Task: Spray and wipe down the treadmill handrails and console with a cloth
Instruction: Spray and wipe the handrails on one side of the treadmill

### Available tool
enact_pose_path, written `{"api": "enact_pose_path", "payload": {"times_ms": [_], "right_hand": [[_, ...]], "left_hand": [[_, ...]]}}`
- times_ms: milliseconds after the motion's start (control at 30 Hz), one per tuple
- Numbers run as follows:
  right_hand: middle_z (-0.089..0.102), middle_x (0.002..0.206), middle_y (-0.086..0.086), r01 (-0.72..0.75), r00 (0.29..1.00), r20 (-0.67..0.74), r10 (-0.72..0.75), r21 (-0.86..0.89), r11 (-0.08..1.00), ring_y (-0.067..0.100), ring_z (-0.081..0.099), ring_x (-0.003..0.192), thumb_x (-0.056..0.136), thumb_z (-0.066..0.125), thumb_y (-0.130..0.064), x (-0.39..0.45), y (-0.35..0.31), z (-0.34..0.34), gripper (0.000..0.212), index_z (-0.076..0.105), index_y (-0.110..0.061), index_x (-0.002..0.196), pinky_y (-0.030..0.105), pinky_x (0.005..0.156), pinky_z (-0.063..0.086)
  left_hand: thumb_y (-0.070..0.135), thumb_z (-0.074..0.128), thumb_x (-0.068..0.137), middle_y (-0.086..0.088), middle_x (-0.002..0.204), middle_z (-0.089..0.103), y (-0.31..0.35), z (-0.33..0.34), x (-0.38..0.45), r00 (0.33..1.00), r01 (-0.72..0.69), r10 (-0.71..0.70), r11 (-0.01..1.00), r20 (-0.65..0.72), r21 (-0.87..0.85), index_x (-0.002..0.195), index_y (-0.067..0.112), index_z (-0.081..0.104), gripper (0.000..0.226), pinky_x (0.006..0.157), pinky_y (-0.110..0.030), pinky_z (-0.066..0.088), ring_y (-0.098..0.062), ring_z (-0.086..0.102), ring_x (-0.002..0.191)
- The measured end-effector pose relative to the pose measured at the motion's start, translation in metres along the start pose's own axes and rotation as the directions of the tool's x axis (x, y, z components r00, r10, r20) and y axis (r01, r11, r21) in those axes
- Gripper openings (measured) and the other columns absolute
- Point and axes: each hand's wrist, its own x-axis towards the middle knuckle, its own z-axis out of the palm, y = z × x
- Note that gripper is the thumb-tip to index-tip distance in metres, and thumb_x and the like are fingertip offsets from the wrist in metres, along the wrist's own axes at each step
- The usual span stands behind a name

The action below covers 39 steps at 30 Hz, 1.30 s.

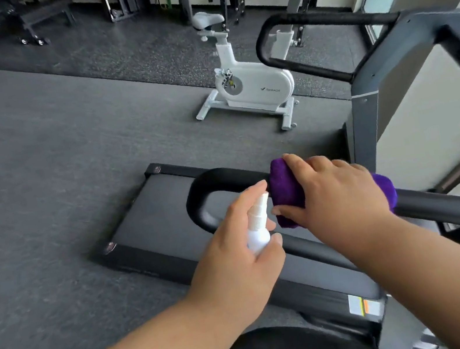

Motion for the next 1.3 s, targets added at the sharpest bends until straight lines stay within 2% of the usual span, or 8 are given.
{"api": "enact_pose_path", "payload": {"times_ms": [267, 467, 667, 767, 833, 967, 1100, 1300], "right_hand": [[0.059, 0.12, 0.006, 0.051, 0.995, 0.083, -0.046, -0.053, 0.997, 0.031, 0.061, 0.101, 0.075, 0.017, -0.061, 0.058, -0.099, -0.007, 0.085, 0.025, -0.025, 0.151, 0.04, 0.078, 0.041], [0.056, 0.107, 0.005, 0.129, 0.971, 0.222, -0.085, -0.193, 0.973, 0.031, 0.059, 0.097, 0.079, 0.059, -0.041, 0.09, -0.151, -0.005, 0.044, 0.052, -0.022, 0.118, 0.038, 0.068, 0.029], [0.057, 0.108, 0.003, 0.233, 0.961, 0.232, -0.148, -0.396, 0.888, 0.029, 0.056, 0.1, 0.089, 0.034, -0.018, 0.1, -0.188, 0.005, 0.036, 0.059, -0.021, 0.114, 0.038, 0.072, 0.032], [0.05, 0.122, 0.006, 0.353, 0.92, 0.339, -0.198, -0.494, 0.795, 0.031, 0.047, 0.115, 0.096, 0.035, -0.022, 0.091, -0.204, 0.013, 0.034, 0.052, -0.018, 0.125, 0.044, 0.089, 0.036], [0.048, 0.13, 0.006, 0.341, 0.908, 0.375, -0.186, -0.403, 0.849, 0.031, 0.042, 0.122, 0.098, 0.036, -0.029, 0.091, -0.201, 0.008, 0.036, 0.049, -0.018, 0.13, 0.044, 0.096, 0.033], [0.055, 0.128, 0.001, 0.109, 0.942, 0.333, -0.049, -0.162, 0.981, 0.028, 0.047, 0.122, 0.095, 0.042, -0.056, 0.096, -0.17, -0.021, 0.044, 0.055, -0.03, 0.128, 0.042, 0.088, 0.035], [0.059, 0.119, 0.003, -0.06, 0.948, 0.299, 0.109, -0.167, 0.984, 0.03, 0.054, 0.115, 0.098, 0.033, -0.065, 0.095, -0.162, -0.025, 0.052, 0.06, -0.027, 0.12, 0.043, 0.08, 0.038], [0.06, 0.116, 0.005, 0.275, 0.906, 0.422, -0.043, -0.508, 0.816, 0.031, 0.055, 0.108, 0.1, 0.041, -0.044, 0.106, -0.222, 0.021, 0.036, 0.063, -0.023, 0.119, 0.044, 0.088, 0.037]], "left_hand": [[0.03, 0.062, 0.083, 0.03, 0.111, 0.059, -0.048, -0.052, 0.013, 0.999, -0.041, 0.04, 0.997, -0.011, -0.07, 0.127, 0.073, 0.031, 0.069, 0.078, -0.004, 0.043, 0.003, 0.061, 0.102], [0.025, 0.063, 0.085, 0.018, 0.108, 0.062, -0.075, -0.071, 0.01, 0.992, -0.122, 0.124, 0.968, -0.003, -0.217, 0.134, 0.063, 0.034, 0.069, 0.084, -0.008, 0.045, -0.008, 0.064, 0.102], [0.026, 0.064, 0.085, 0.016, 0.103, 0.063, -0.092, -0.087, 0.003, 0.989, -0.15, 0.142, 0.947, -0.049, -0.282, 0.135, 0.064, 0.034, 0.07, 0.081, -0.008, 0.047, -0.011, 0.065, 0.097], [0.028, 0.064, 0.084, 0.014, 0.101, 0.063, -0.094, -0.094, 0.003, 0.985, -0.166, 0.147, 0.939, -0.085, -0.301, 0.135, 0.063, 0.033, 0.069, 0.081, -0.01, 0.047, -0.012, 0.065, 0.094], [0.029, 0.063, 0.084, 0.013, 0.101, 0.062, -0.093, -0.098, 0.004, 0.984, -0.172, 0.15, 0.932, -0.094, -0.318, 0.133, 0.065, 0.033, 0.068, 0.08, -0.011, 0.047, -0.012, 0.065, 0.093], [0.023, 0.065, 0.086, 0.017, 0.103, 0.062, -0.099, -0.108, 0.004, 0.988, -0.141, 0.114, 0.933, -0.101, -0.33, 0.13, 0.07, 0.033, 0.072, 0.084, -0.01, 0.044, -0.011, 0.063, 0.099], [0.032, 0.061, 0.086, 0.019, 0.105, 0.063, -0.108, -0.122, 0.003, 0.984, -0.143, 0.098, 0.932, -0.149, -0.334, 0.133, 0.067, 0.032, 0.065, 0.082, -0.006, 0.043, -0.008, 0.063, 0.098], [0.031, 0.06, 0.086, 0.014, 0.103, 0.062, -0.114, -0.136, 0.001, 0.972, -0.171, 0.103, 0.927, -0.21, -0.334, 0.134, 0.066, 0.031, 0.066, 0.083, -0.011, 0.046, -0.014, 0.063, 0.099]]}}
